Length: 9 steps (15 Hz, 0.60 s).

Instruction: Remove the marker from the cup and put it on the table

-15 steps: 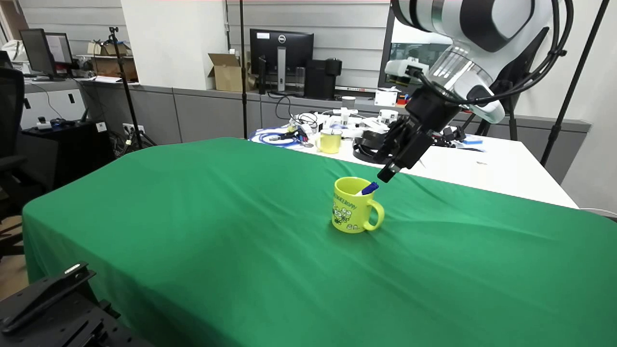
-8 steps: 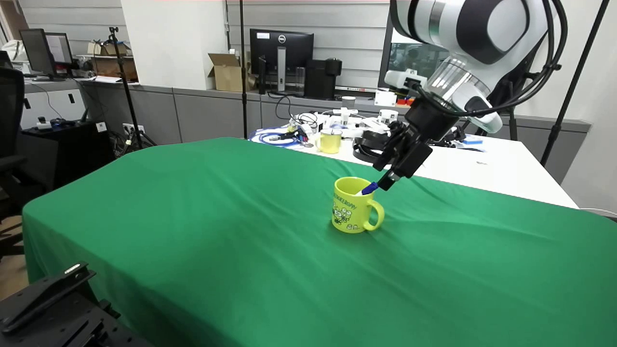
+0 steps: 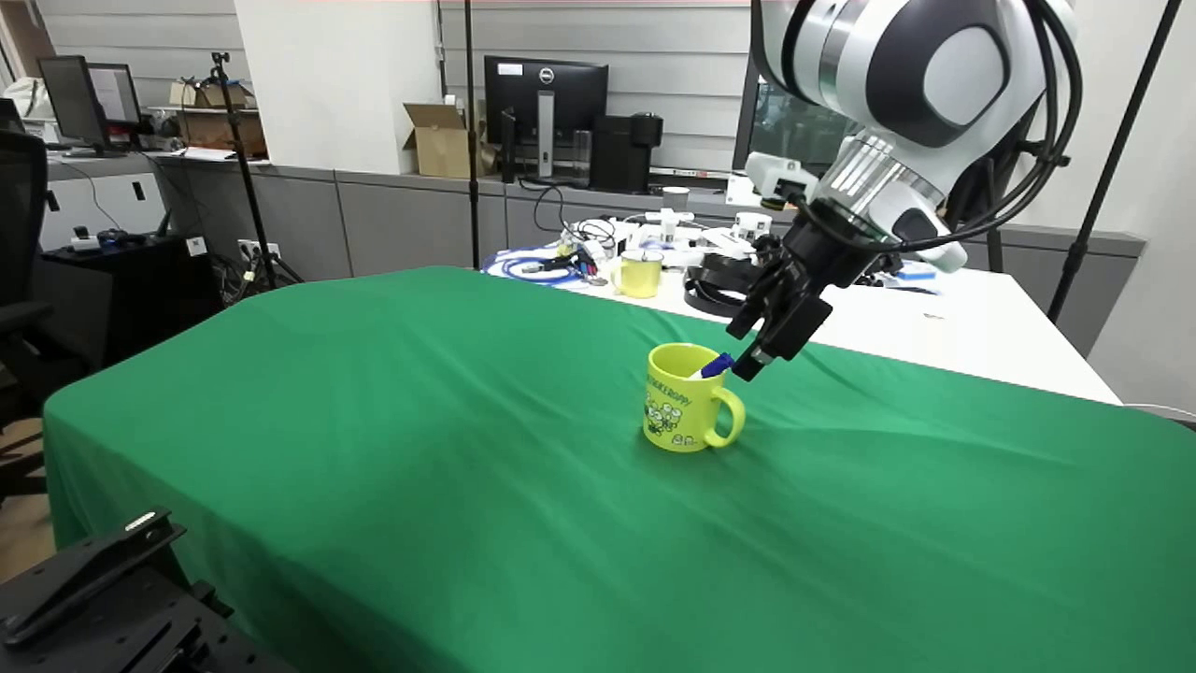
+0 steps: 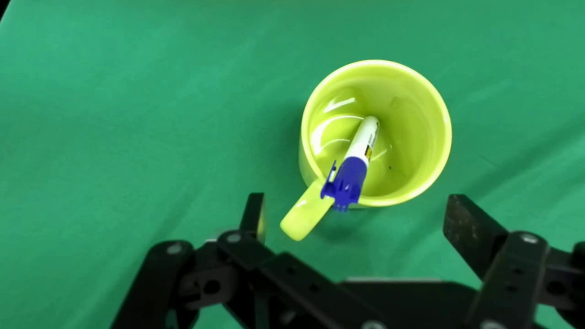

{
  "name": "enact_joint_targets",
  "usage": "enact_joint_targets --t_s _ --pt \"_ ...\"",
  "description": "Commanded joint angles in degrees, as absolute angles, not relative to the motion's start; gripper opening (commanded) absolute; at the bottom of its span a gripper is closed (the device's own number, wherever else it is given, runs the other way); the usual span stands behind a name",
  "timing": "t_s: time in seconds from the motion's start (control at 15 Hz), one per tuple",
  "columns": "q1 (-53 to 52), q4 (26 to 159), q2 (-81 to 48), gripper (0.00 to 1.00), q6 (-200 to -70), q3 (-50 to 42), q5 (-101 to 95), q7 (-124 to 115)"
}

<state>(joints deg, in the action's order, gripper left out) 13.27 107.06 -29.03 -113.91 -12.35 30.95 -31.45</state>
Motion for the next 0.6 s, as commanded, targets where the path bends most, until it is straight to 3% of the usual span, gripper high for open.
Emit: enact_joint_targets --t_s 0.0,0.27,0.33,0.53 --pt "13.79 108.63 -28.45 1.00 -115.38 -11.79 32.54 -30.98" --pt "13.65 109.94 -28.09 1.00 -116.32 -11.66 33.13 -30.66" --pt "13.56 110.29 -28.01 0.75 -117.02 -11.59 33.35 -30.54" --pt "13.33 110.79 -28.04 0.60 -118.02 -11.29 33.34 -30.47"
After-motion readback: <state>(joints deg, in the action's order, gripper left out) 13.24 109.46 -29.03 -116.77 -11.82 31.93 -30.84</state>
